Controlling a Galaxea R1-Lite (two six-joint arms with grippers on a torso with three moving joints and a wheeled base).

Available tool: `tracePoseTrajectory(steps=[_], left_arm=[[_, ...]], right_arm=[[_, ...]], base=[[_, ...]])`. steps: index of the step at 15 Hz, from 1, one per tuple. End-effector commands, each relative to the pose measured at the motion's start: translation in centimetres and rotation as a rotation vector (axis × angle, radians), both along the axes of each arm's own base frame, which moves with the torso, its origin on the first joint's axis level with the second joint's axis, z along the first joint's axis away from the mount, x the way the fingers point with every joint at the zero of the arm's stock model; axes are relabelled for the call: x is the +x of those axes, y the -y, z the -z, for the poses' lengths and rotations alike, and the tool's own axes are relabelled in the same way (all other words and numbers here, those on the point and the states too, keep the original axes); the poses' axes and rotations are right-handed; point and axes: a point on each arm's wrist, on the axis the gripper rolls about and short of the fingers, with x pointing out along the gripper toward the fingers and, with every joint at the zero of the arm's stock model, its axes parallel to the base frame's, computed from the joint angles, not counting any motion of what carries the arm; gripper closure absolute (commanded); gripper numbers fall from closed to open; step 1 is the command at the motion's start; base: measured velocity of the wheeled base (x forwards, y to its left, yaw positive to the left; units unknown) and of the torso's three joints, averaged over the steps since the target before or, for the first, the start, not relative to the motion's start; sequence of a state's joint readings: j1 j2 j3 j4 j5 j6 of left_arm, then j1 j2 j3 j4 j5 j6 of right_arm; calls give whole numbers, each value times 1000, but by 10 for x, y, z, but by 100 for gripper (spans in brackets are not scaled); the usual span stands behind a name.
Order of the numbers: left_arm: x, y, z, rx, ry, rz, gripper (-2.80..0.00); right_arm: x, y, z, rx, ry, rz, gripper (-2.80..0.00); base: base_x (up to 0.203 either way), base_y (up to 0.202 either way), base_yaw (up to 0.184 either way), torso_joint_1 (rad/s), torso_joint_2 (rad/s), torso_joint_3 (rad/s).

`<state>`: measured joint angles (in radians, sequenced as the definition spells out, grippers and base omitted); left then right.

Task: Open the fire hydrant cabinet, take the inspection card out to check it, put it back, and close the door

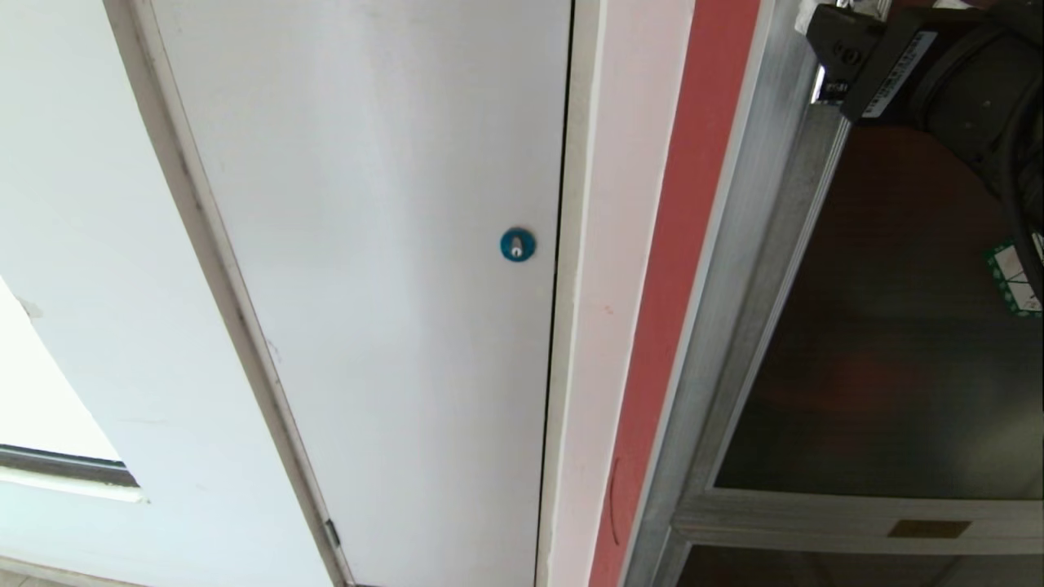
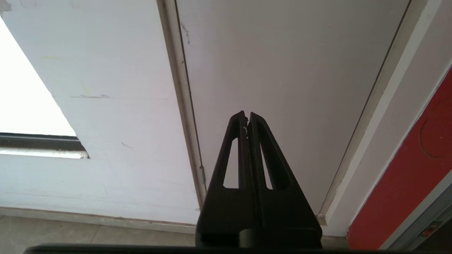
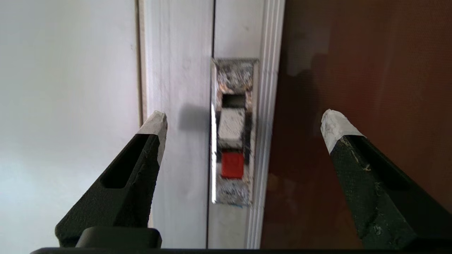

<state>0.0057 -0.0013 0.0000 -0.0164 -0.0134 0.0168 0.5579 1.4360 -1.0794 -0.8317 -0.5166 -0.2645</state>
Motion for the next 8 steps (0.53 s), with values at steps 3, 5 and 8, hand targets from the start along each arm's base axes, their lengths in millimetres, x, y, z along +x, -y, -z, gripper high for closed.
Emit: tracePoseTrajectory(steps=[3,5,8], left_arm=[[1,0,2,0,-7,0,0],[1,0,2,0,-7,0,0],[1,0,2,0,-6,0,0]], right_arm=[[-3,2,1,0,-2,3,0],[-5,3,0,3,3,3,0],[-6,4,-1,4,5,3,0]], base=[[0,0,0,0,0,0],[0,0,0,0,0,0],[0,0,0,0,0,0]])
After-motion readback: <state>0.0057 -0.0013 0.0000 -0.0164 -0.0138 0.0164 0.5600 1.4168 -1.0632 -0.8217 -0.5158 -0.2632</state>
